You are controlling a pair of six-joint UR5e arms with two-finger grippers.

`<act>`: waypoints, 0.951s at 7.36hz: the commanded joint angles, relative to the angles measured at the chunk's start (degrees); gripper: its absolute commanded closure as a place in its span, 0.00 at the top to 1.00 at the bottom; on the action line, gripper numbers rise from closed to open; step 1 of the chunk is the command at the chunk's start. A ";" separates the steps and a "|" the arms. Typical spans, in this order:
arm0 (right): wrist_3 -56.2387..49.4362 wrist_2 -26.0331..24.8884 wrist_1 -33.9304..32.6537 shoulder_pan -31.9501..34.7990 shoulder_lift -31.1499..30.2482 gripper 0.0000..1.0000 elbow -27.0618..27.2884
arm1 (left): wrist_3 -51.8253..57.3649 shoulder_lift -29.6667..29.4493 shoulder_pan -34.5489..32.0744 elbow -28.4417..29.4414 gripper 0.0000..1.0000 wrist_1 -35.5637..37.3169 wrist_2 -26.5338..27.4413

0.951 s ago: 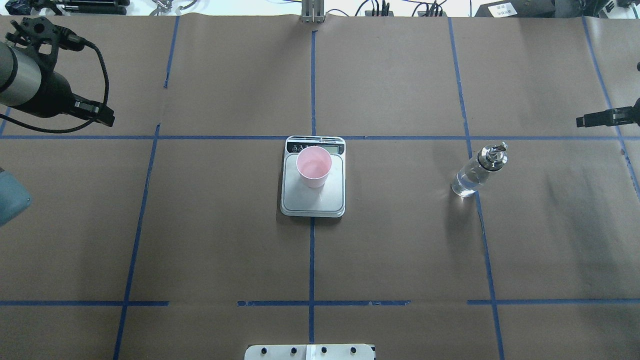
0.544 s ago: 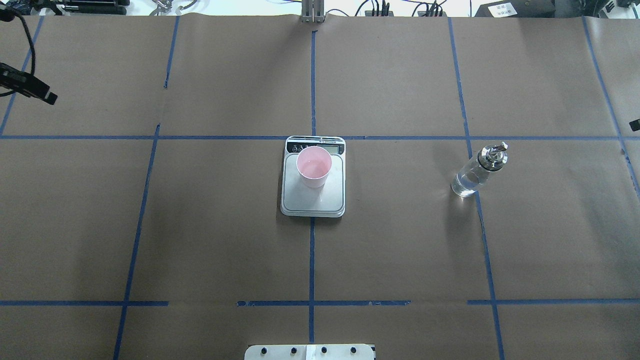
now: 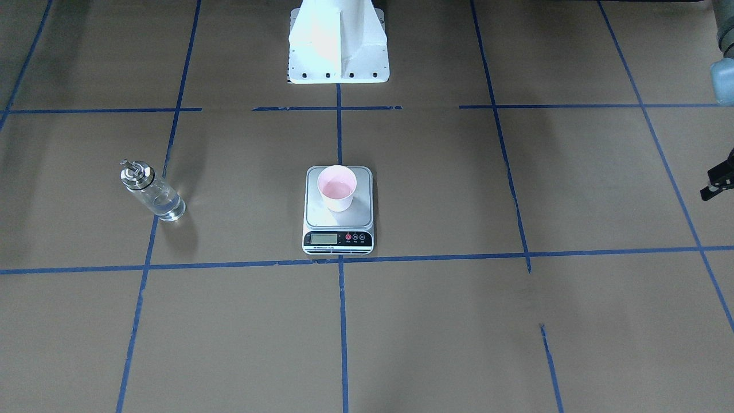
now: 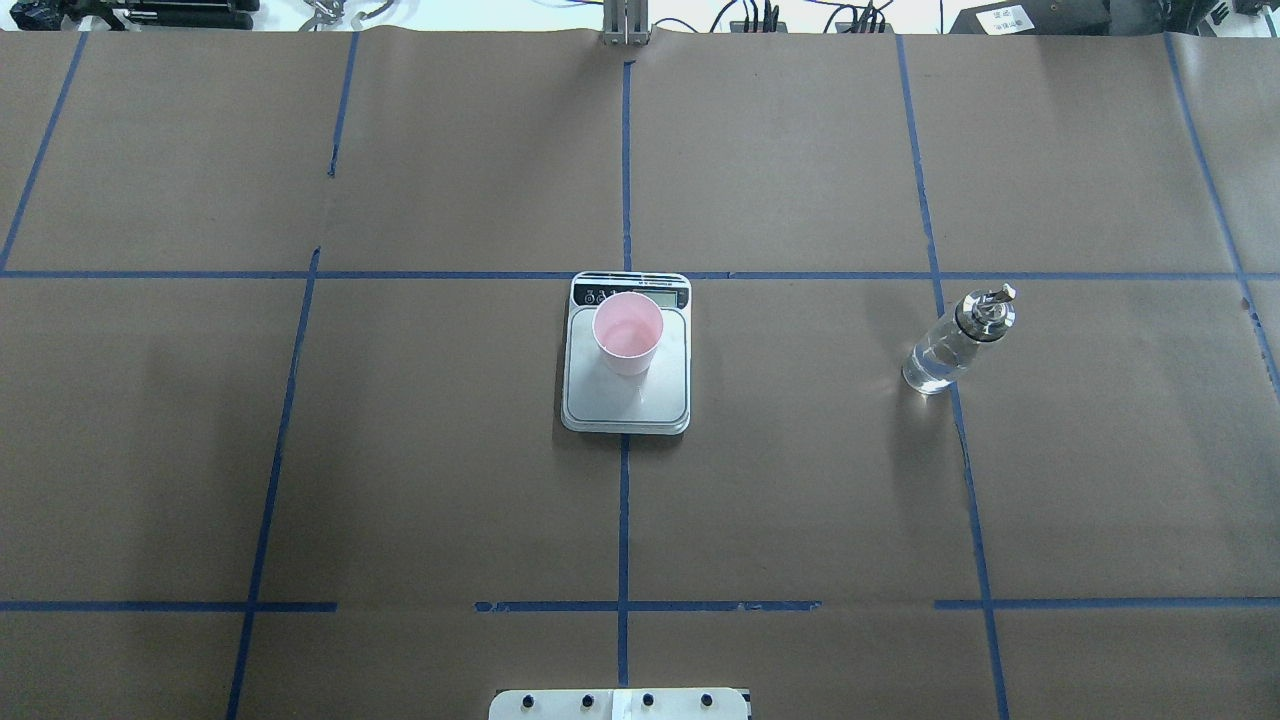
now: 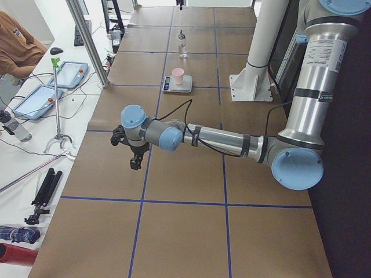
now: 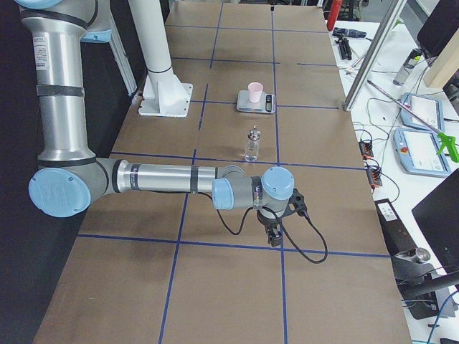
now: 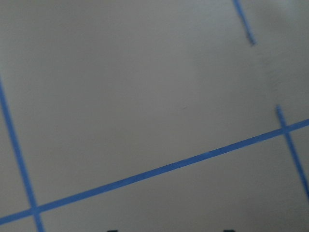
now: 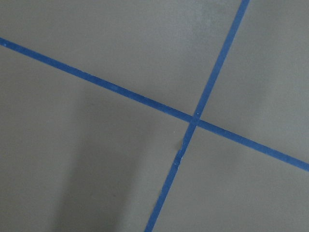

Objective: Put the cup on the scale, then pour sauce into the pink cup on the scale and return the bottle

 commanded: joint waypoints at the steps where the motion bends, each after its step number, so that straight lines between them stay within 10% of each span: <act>1: -7.06 0.39 -8.71 3.40 0.69 1.00 1.82 | 10.09 1.33 -3.80 2.86 1.00 3.35 4.25; 7: 2.77 1.54 -6.11 3.60 -1.87 1.00 5.16 | 6.32 4.94 -3.81 0.66 1.00 5.38 3.39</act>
